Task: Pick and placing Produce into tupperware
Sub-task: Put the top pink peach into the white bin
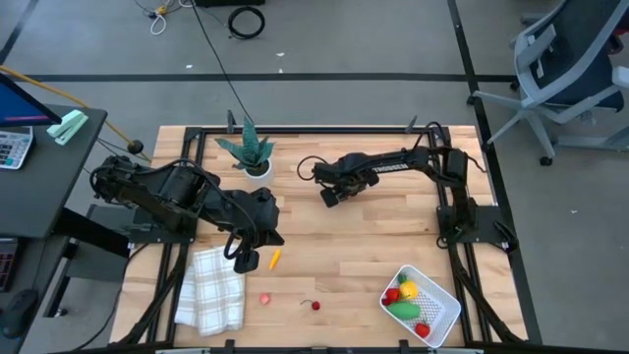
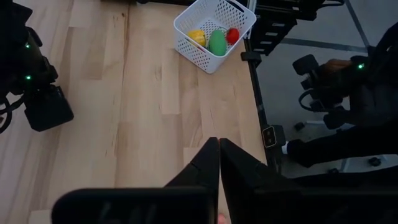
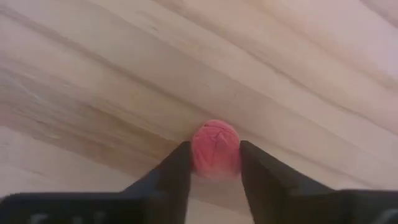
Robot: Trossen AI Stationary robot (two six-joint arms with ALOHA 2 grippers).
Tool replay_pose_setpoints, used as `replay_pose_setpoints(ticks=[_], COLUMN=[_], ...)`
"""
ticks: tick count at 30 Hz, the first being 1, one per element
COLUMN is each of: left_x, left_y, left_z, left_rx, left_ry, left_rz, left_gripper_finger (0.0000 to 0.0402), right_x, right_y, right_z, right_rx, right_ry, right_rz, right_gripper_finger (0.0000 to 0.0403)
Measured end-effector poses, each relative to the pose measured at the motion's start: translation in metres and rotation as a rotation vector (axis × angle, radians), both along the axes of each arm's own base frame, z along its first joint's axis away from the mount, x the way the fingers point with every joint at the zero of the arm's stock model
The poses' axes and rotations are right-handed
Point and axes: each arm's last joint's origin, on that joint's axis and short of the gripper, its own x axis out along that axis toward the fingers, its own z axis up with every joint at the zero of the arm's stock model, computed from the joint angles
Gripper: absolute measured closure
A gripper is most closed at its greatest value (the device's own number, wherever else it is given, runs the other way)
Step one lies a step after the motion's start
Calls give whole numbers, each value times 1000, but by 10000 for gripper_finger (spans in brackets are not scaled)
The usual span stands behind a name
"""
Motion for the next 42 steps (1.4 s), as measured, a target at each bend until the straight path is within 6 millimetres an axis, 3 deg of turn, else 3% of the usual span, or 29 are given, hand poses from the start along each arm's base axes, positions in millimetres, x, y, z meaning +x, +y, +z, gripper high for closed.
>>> replay_pose_setpoints(ticks=[6, 9, 13, 18, 22, 25, 28, 31, 35, 38, 42], left_x=[0, 0, 0, 0, 0, 1, 3, 4, 4, 4, 4], left_y=[0, 0, 0, 0, 0, 0, -1, -1, -1, -1, -1], left_z=[0, 0, 0, 0, 0, 1, 3, 5, 5, 5, 5], left_rx=[-1, 0, 0, 1, 0, -5, -19, -26, -26, -32, -41], left_ry=[0, 0, 0, -1, -2, -15, -41, -59, -59, -58, -55], left_rz=[0, 0, 0, 0, 1, 1, 5, 6, 6, 11, 23], left_gripper_finger=[391, 385, 379, 379, 387, 392, 392, 386, 380, 382, 391], right_x=[3, 10, 17, 8, -25, -64, -108, -149, -184, -196, -198], right_y=[8, 22, 61, 134, 193, 224, 252, 277, 312, 335, 348], right_z=[0, 1, 11, 57, 108, 145, 164, 164, 144, 126, 110], right_rx=[-26, 7, 88, 120, 148, 148, 120, 123, 179, 253, 246], right_ry=[6, -33, -107, -238, -381, -471, -509, -443, -296, -246, -213], right_rz=[95, 221, 356, 476, 446, 279, 94, -29, -154, -209, -165], right_gripper_finger=[370, 376, 376, 376, 376, 375, 370, 370, 369, 363, 346])
